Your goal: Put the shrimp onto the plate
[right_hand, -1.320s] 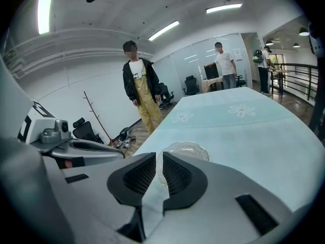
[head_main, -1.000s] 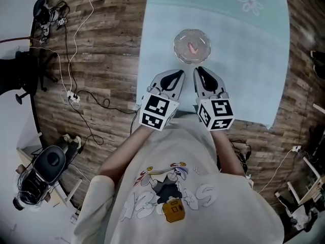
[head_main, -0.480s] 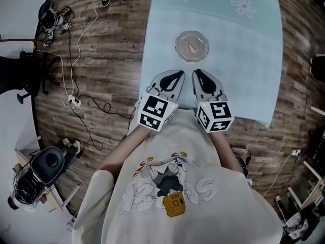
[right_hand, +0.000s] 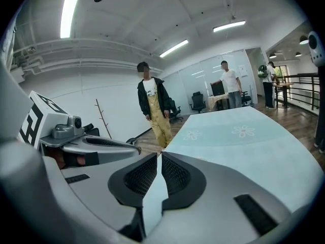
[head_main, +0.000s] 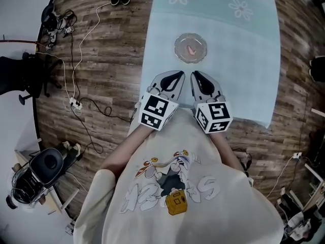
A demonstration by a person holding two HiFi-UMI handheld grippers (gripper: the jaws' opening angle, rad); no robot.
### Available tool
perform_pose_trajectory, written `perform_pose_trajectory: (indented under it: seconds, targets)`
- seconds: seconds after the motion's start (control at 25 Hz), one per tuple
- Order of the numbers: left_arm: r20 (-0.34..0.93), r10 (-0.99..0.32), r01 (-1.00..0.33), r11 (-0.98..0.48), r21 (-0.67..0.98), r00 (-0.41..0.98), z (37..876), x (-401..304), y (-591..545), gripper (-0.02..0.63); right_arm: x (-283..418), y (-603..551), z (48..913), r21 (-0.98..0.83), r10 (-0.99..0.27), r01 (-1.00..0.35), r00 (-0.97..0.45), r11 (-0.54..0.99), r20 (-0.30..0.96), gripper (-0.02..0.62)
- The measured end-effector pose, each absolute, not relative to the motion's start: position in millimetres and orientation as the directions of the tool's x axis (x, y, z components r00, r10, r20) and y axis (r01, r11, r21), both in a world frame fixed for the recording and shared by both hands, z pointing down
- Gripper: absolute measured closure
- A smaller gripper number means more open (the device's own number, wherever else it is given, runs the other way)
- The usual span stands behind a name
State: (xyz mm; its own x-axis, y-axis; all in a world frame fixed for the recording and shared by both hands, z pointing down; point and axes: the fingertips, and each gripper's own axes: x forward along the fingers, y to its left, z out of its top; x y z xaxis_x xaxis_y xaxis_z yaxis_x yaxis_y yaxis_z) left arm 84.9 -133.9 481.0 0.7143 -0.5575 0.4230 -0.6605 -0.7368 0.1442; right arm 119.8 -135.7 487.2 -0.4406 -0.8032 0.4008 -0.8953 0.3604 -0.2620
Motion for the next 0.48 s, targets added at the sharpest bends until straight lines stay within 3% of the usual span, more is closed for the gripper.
perform_pose_trajectory:
  seconds: [0.48]
  targets:
    - [0.441, -0.566, -0.677, -0.722, 0.142, 0.697, 486.4, 84.8, -134.0, 0.598, 124.7, -142.3, 494.3, -0.286, -0.793, -0.888, -0.454, 0.362, 0.406, 0.546]
